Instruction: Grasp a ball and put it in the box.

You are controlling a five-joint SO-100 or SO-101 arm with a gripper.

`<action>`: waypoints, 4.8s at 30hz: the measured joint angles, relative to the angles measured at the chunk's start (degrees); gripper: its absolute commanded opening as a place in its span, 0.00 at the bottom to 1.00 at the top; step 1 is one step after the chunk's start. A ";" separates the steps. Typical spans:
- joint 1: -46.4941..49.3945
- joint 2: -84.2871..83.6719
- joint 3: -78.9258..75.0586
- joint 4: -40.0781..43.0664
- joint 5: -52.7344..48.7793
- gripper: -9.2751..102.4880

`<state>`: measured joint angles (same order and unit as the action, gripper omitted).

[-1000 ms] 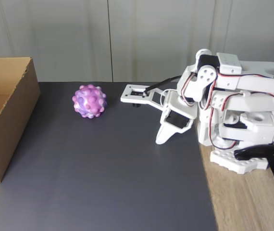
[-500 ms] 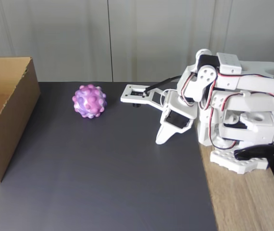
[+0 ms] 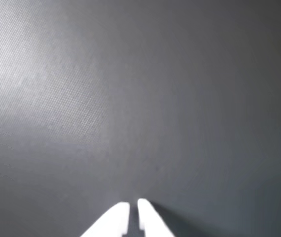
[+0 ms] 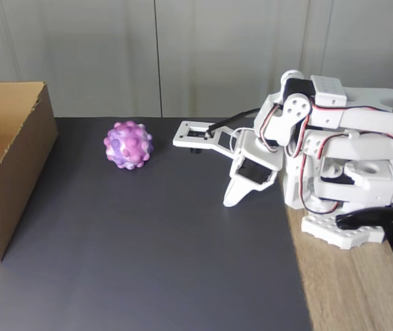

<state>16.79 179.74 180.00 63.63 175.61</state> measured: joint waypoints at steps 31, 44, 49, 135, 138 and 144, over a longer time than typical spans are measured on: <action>0.18 0.00 0.00 0.00 0.00 0.08; 1.32 -0.09 0.44 -4.92 3.78 0.08; 3.16 -0.97 -0.26 -9.49 8.26 0.08; 21.71 -87.89 -56.07 -52.73 19.42 0.57; 21.45 -89.30 -56.07 -53.70 19.86 0.55; 20.92 -91.49 -56.07 -55.11 22.15 0.49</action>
<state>37.71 88.24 123.93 8.53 197.75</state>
